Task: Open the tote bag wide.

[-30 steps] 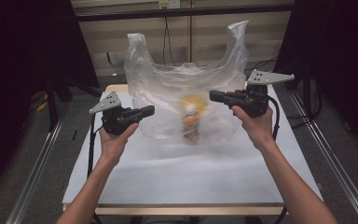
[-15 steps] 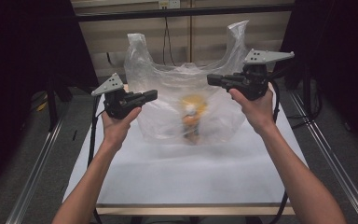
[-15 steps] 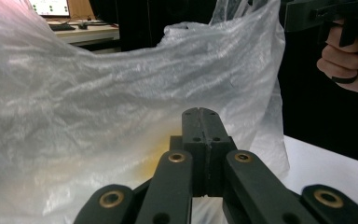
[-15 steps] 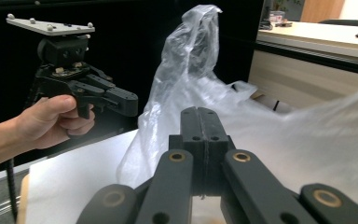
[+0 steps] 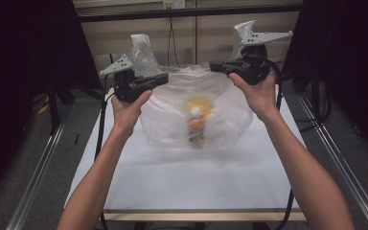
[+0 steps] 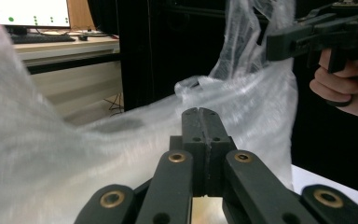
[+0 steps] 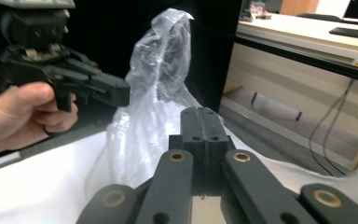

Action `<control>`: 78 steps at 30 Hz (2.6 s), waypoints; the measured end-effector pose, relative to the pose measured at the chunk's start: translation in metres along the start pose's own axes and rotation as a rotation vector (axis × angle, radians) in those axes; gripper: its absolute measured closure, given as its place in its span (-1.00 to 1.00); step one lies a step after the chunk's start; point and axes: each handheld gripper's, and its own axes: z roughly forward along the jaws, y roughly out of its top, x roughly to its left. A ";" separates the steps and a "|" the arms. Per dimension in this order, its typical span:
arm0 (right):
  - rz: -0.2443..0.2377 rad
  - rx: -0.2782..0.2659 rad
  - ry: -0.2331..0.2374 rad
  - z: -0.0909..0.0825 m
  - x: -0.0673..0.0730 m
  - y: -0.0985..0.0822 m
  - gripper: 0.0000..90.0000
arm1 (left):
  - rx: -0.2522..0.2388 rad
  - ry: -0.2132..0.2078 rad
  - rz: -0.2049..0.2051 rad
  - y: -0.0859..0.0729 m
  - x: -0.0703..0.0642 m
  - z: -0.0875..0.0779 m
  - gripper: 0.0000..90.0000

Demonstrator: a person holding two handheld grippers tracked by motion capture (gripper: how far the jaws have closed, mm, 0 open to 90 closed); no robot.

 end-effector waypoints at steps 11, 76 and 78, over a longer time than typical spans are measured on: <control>-0.004 0.061 -0.049 0.017 -0.008 0.015 1.00 | 0.079 0.031 0.010 0.033 0.014 0.035 1.00; 0.091 0.346 0.001 0.050 0.005 -0.138 1.00 | 0.513 -0.050 0.027 -0.101 -0.011 0.061 1.00; 0.088 0.347 0.001 0.050 0.006 -0.140 1.00 | 0.538 -0.042 0.033 -0.105 -0.010 0.060 1.00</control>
